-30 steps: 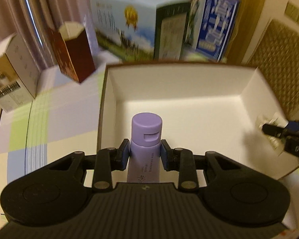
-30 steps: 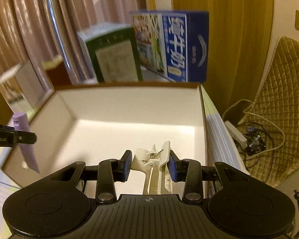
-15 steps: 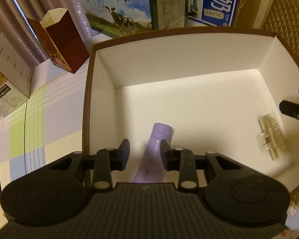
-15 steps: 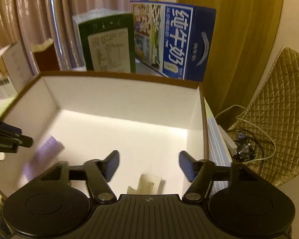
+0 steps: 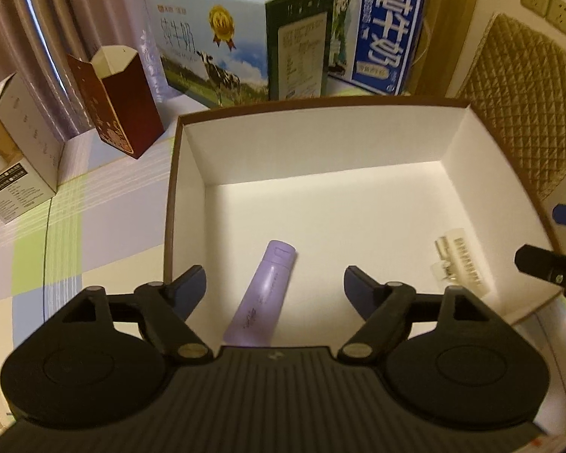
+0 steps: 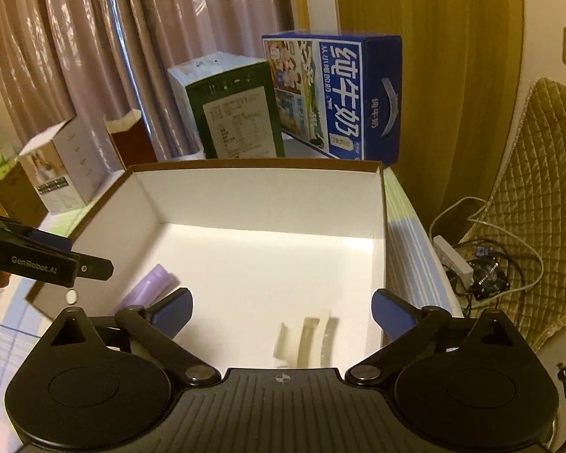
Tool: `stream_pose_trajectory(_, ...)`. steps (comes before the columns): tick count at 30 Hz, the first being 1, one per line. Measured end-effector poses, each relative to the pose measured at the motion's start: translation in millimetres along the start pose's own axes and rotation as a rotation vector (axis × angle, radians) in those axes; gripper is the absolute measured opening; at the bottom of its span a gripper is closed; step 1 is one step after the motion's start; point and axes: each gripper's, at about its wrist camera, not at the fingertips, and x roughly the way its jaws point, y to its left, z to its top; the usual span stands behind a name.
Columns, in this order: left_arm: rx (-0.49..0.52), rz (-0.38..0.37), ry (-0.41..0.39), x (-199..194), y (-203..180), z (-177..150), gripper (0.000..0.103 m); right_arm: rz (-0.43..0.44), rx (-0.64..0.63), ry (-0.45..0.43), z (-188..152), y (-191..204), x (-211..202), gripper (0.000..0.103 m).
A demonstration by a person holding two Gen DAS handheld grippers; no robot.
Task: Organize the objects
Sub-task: 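Carry the lavender tube and white clip holder into the box and release both, then withdraw both tools from the box back toward the remaining items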
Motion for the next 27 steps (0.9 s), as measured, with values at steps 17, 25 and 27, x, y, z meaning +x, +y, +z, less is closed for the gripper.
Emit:
stream_pose_trajectory(17, -0.064, -0.042, -0.058, -79, -5, -48, 0.079, 0.024, 0.084, -0.023, -31, 8, -63, 0.101)
stream_pose_trajectory(25, -0.093, -0.057, -0.077, -107, -10, -76, 0.079, 0.036, 0.104, -0.018, -50, 15, -90, 0.101)
stream_pose_trajectory(27, -0.093, -0.057, -0.080, -112, -12, -82, 0.079, 0.037, 0.107, -0.016, -56, 16, -96, 0.101)
